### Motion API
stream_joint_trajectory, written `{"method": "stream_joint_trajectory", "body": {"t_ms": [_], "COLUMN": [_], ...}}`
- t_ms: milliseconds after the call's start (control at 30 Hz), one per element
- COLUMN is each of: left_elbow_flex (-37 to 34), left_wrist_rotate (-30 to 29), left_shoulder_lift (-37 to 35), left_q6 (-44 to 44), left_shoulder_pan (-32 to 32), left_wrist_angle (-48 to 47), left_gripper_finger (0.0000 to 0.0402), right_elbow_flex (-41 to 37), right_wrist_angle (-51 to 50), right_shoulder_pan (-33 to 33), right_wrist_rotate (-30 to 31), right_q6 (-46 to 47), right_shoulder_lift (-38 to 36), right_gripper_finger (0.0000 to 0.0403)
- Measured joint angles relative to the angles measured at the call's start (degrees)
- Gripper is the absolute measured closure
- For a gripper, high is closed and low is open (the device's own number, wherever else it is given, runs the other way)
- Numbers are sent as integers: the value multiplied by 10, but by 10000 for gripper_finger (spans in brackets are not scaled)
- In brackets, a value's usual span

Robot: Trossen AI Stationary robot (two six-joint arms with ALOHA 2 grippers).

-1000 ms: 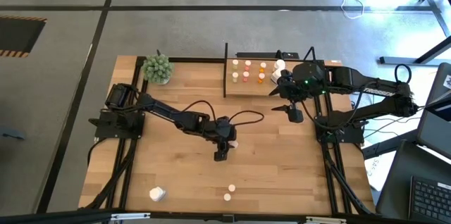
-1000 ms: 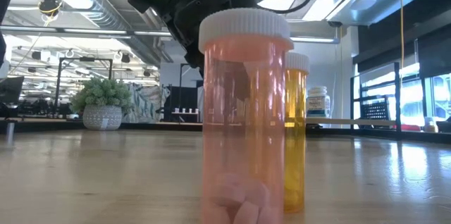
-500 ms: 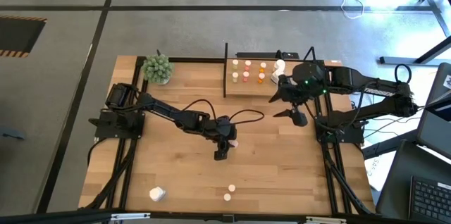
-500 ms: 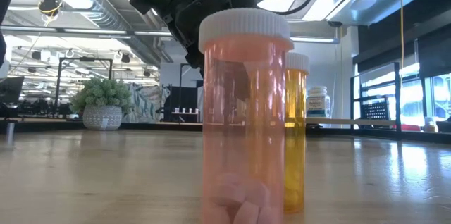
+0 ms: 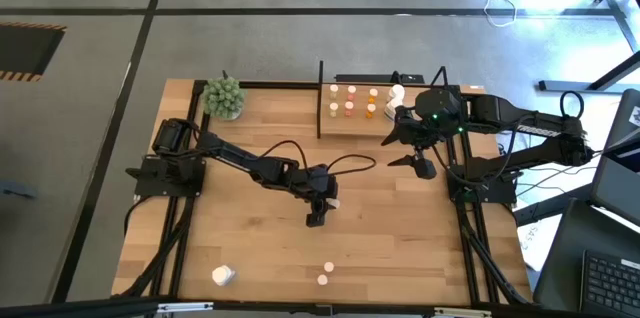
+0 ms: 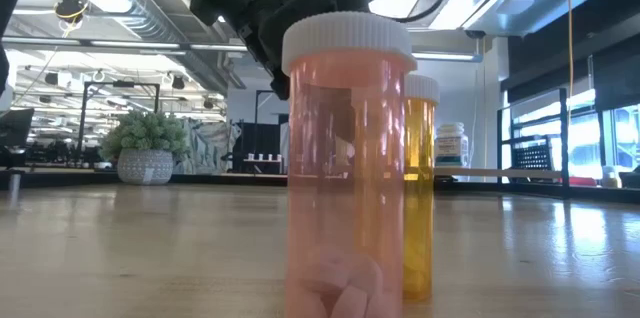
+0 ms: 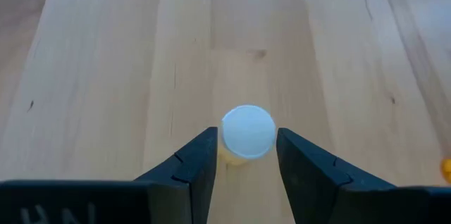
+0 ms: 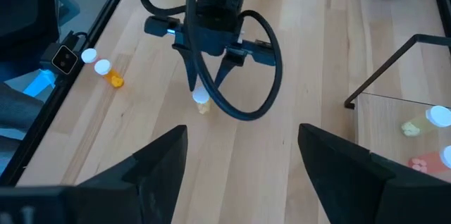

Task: Pick and place medicine bottles onto shelf by color
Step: Put the yellow pill bottle on the shelf aligned with the other yellow pill bottles

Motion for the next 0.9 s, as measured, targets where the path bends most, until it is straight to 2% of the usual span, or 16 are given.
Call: {"method": "stream_joint_trajectory", "body": {"t_ms": [900], "left_elbow_flex": [-2], "left_wrist_rotate": [24], "left_shoulder_lift": [19], "left_q6": [-1], "left_shoulder_pan": [4], "left_wrist_angle": [26], "left_gripper_finger": [260], "right_elbow_flex": [0], "right_wrist_angle": [2], "right_shoulder_pan": [0], "right_wrist_rotate": [1], "right_q6": [0], "right_shoulder_lift": [0], "right_gripper_finger": [130]}}
